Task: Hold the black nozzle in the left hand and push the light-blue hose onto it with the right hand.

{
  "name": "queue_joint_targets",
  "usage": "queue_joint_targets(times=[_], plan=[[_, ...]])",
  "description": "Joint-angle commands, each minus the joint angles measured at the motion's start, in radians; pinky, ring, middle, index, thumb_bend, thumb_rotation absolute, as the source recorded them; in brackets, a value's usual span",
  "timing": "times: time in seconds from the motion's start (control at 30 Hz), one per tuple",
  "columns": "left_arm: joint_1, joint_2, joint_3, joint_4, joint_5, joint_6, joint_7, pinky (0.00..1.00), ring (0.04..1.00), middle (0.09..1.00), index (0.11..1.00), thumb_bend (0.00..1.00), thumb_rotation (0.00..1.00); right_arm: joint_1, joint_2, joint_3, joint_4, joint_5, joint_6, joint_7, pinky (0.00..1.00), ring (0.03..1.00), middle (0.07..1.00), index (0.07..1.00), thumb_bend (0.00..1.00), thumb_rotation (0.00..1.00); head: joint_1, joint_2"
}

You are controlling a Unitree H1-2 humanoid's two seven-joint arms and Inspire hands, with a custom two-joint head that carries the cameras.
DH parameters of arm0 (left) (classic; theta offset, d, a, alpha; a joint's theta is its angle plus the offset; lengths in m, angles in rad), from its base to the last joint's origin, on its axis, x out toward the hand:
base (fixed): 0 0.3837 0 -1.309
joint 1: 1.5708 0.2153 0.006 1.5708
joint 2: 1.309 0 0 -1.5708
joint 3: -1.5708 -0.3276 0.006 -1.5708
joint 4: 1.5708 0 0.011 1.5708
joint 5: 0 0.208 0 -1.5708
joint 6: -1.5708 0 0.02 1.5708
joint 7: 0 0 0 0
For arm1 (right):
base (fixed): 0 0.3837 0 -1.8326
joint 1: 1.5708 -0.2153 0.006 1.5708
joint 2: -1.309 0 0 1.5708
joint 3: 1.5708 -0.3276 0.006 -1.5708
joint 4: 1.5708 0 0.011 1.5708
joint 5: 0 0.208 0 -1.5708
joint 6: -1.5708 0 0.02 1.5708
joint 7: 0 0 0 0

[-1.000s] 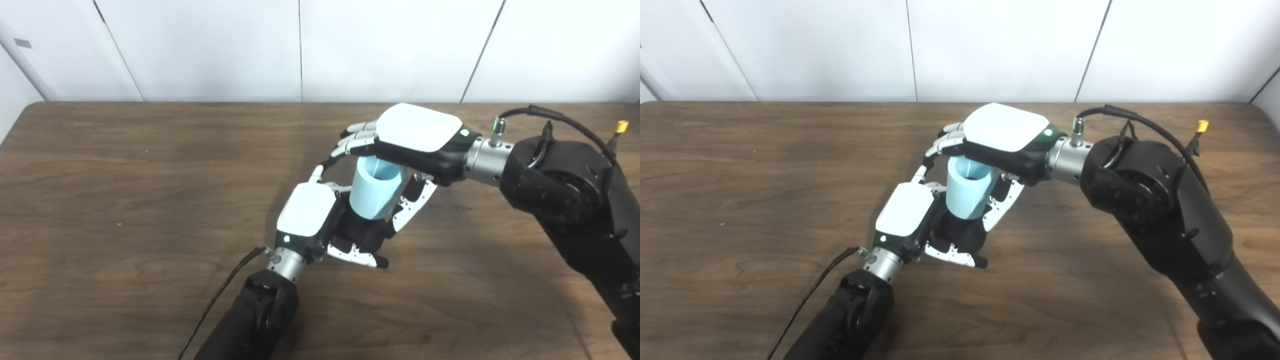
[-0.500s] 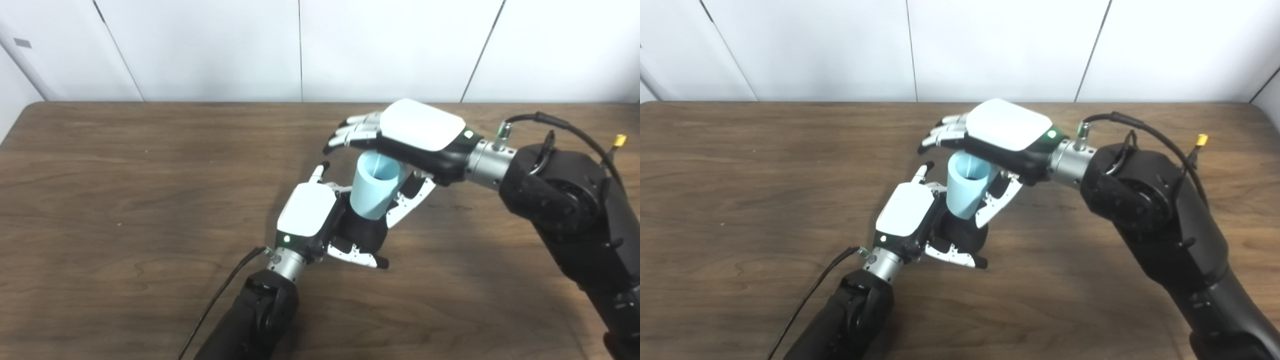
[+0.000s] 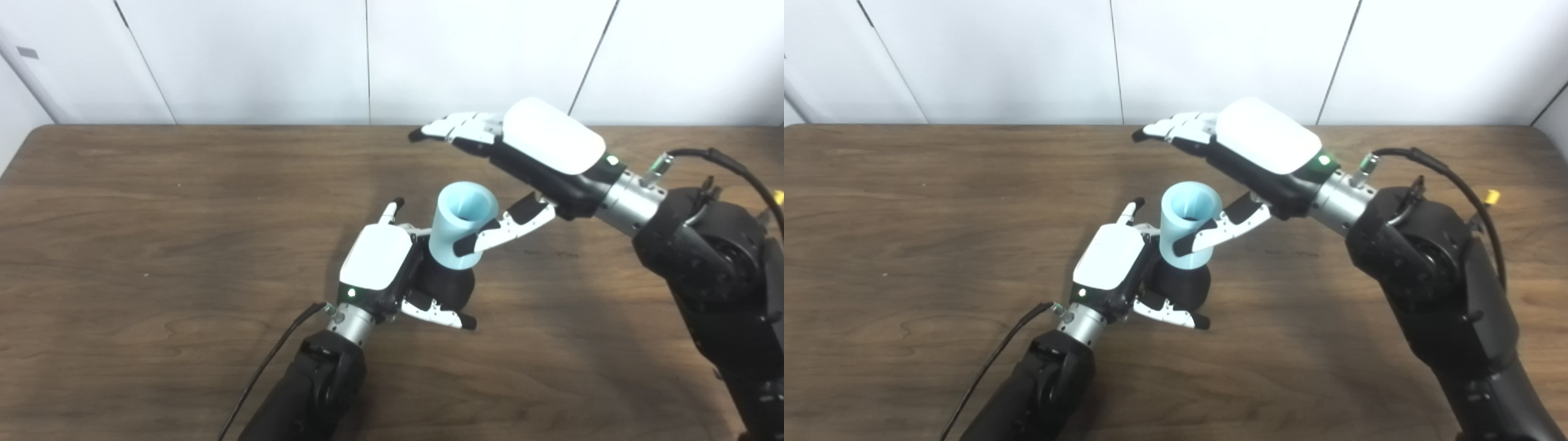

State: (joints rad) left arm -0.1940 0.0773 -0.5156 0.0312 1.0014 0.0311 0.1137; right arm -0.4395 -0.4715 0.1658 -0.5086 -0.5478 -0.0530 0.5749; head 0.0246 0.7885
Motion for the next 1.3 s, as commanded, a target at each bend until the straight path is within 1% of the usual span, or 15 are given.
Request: queue_joint_targets(times=[0.0, 0.13, 0.2, 0.27, 0.4, 0.53, 0.6, 0.7, 0.9, 1.0, 1.13, 1.2, 1.27], plan=[[-0.017, -0.009, -0.005, -0.014, 0.013, -0.008, 0.016, 1.00, 0.653, 0.447, 0.511, 0.52, 0.00, -0.005, -0.017, -0.025, -0.042, 0.006, -0.012, -0.032, 0.76, 0.866, 0.881, 0.876, 0.62, 0.56, 0.000, 0.000], [-0.018, -0.008, -0.004, -0.012, 0.010, -0.009, 0.017, 1.00, 0.655, 0.449, 0.509, 0.52, 0.00, 0.050, -0.031, -0.024, -0.065, 0.005, -0.030, -0.021, 0.77, 0.871, 0.896, 0.887, 0.61, 0.59, 0.002, -0.002], [-0.018, -0.009, -0.004, -0.012, 0.011, -0.007, 0.017, 1.00, 0.656, 0.450, 0.508, 0.52, 0.00, 0.075, -0.033, -0.019, -0.071, 0.009, -0.040, -0.021, 0.81, 0.899, 0.921, 0.902, 0.61, 0.63, 0.004, -0.002], [-0.019, -0.010, -0.003, -0.010, 0.012, -0.006, 0.018, 1.00, 0.655, 0.450, 0.508, 0.52, 0.00, 0.097, -0.031, -0.016, -0.079, 0.002, -0.043, -0.022, 0.83, 0.914, 0.932, 0.908, 0.62, 0.67, 0.004, -0.002], [-0.020, -0.013, -0.002, -0.010, 0.008, -0.004, 0.013, 1.00, 0.656, 0.445, 0.512, 0.52, 0.00, 0.162, -0.018, -0.006, -0.113, -0.027, -0.056, -0.028, 0.88, 0.957, 0.964, 0.931, 0.62, 0.69, 0.001, -0.003], [-0.022, -0.012, -0.004, -0.009, 0.009, -0.006, 0.012, 1.00, 0.656, 0.446, 0.509, 0.52, 0.00, 0.208, -0.014, 0.007, -0.129, -0.072, -0.100, -0.040, 0.86, 0.977, 0.997, 0.951, 0.62, 0.72, 0.003, -0.002], [-0.022, -0.012, -0.005, -0.009, 0.012, -0.006, 0.015, 1.00, 0.652, 0.442, 0.513, 0.52, 0.00, 0.217, -0.011, 0.014, -0.127, -0.096, -0.122, -0.046, 0.84, 0.970, 1.000, 0.954, 0.61, 0.76, 0.004, -0.001], [-0.022, -0.012, -0.004, -0.006, 0.010, -0.010, 0.023, 1.00, 0.649, 0.439, 0.516, 0.52, 0.00, 0.224, 0.001, 0.018, -0.120, -0.115, -0.142, -0.064, 0.83, 0.967, 1.000, 0.947, 0.62, 0.76, 0.002, 0.000], [-0.023, -0.013, -0.006, -0.007, 0.014, -0.002, 0.015, 1.00, 0.653, 0.446, 0.511, 0.52, 0.00, 0.226, 0.008, 0.016, -0.125, -0.110, -0.148, -0.072, 0.87, 0.983, 1.000, 0.957, 0.60, 0.80, 0.003, -0.001], [-0.023, -0.012, -0.006, -0.006, 0.013, -0.002, 0.014, 1.00, 0.653, 0.448, 0.509, 0.52, 0.00, 0.231, 0.009, 0.011, -0.132, -0.096, -0.141, -0.074, 0.87, 0.987, 0.996, 0.953, 0.59, 0.79, 0.003, 0.001], [-0.022, -0.011, -0.005, -0.007, 0.011, -0.007, 0.018, 1.00, 0.652, 0.445, 0.511, 0.52, 0.00, 0.237, 0.010, 0.003, -0.145, -0.089, -0.134, -0.077, 0.86, 0.974, 0.975, 0.921, 0.59, 0.78, 0.001, 0.004], [-0.022, -0.010, -0.005, -0.007, 0.012, -0.006, 0.018, 1.00, 0.653, 0.445, 0.510, 0.52, 0.00, 0.239, 0.012, -0.002, -0.154, -0.078, -0.128, -0.079, 0.84, 0.952, 0.952, 0.893, 0.59, 0.76, 0.000, 0.004], [-0.022, -0.009, -0.005, -0.008, 0.013, -0.006, 0.018, 1.00, 0.652, 0.446, 0.510, 0.52, 0.00, 0.238, 0.013, -0.006, -0.163, -0.075, -0.121, -0.075, 0.83, 0.946, 0.945, 0.885, 0.59, 0.76, 0.000, 0.004]])
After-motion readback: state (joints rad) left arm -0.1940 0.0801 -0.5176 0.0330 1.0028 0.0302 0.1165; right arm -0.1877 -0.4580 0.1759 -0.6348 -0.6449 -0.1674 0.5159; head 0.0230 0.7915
